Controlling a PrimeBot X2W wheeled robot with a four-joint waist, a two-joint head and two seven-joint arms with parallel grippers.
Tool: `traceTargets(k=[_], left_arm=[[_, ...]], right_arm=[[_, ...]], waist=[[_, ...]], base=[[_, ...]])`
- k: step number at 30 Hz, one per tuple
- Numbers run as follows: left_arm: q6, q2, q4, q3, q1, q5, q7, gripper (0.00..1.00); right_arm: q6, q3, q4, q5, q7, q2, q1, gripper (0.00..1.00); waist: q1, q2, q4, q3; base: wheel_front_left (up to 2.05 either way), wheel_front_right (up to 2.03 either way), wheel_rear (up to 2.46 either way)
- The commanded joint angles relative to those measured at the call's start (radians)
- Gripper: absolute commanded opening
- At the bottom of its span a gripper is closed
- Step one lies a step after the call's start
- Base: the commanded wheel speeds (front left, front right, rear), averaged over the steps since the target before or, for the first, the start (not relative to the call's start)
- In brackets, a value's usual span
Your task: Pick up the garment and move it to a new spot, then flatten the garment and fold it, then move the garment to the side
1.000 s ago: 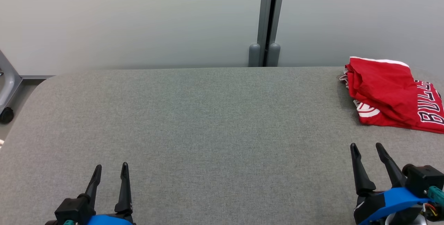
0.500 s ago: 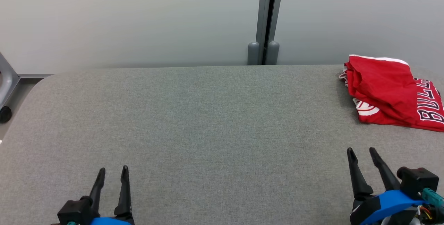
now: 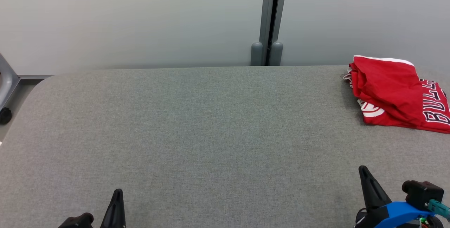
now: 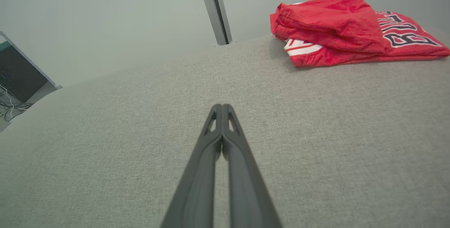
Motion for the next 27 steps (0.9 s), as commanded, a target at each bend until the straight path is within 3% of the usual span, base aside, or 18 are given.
traceTargets(k=[1, 27], left_arm=[[-0.007, 0.002, -0.021, 0.014, -0.029, -0.041, 0.008, 0.0], [-0.024, -0.021, -0.058, 0.078, -0.08, -0.408, 0.113, 0.0]], right_arm=[[0.0, -0.005, -0.014, 0.047, 0.003, -0.002, -0.02, 0.0], [0.0, -0.015, -0.008, 0.449, 0.046, 0.0, -0.056, 0.0]], waist=[[0.0, -0.0001, 0.0, 0.0], [-0.0001, -0.0001, -0.007, 0.001]], base=[[0.0, 0.0, 0.0], [0.0, 0.0, 0.0]])
